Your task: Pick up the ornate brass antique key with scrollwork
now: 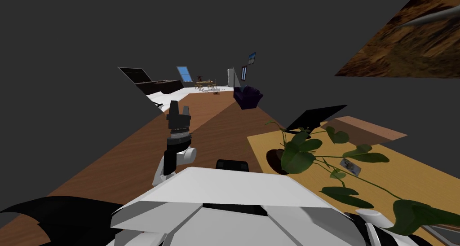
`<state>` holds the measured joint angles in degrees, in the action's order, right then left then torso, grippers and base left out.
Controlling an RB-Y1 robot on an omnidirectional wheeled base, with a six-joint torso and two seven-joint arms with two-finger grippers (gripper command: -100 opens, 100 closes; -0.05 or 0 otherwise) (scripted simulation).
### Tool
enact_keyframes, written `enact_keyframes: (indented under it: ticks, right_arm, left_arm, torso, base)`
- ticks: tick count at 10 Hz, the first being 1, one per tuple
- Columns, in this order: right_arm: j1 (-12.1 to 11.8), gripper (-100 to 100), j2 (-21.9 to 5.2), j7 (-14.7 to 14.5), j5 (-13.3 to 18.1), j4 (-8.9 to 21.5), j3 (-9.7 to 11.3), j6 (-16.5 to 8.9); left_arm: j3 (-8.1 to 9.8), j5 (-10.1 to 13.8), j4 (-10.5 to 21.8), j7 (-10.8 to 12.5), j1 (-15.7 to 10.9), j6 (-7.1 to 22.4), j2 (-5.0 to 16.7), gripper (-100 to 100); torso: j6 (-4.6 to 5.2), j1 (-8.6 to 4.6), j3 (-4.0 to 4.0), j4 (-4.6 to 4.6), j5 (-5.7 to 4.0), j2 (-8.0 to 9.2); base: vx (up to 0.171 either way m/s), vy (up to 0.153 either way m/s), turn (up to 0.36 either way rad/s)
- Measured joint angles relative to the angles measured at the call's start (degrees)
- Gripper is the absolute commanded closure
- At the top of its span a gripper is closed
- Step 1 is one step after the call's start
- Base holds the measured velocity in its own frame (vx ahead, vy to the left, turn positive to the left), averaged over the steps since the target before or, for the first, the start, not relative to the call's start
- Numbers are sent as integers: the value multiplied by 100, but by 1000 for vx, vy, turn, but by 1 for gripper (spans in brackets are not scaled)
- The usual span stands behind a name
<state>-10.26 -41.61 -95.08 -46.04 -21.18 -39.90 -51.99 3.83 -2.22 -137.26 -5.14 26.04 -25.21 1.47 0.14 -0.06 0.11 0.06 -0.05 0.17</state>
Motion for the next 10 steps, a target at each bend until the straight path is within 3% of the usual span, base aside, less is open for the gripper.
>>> enact_keyframes:
  ticks: [4,5,9,10]
  right_arm:
    - [-81,100,-202,171,-644,81,594,17]
    - [-253,100,-193,372,-792,-206,780,-51]
    - [-200,100,-423,441,-1408,93,1321,17]
    - [-200,0,-425,441,-1422,98,1331,19]
  left_arm:
    - [0,0,0,0,0,0,0,0]
    - [0,0,0,0,0,0,0,0]
    - [0,0,0,0,0,0,0,0]
    - [0,0,0,0,0,0,0,0]
  torso:
    - [-2,1,-2,0,0,-4]
    - [-1,3,-1,0,1,-1]
    - [2,0,-2,-1,0,-2]
    - [2,-3,-5,-2,-1,-8]
  base:
    - [-37,17,78]
    - [-34,13,32]
    - [-31,12,52]
    - [0,0,0]
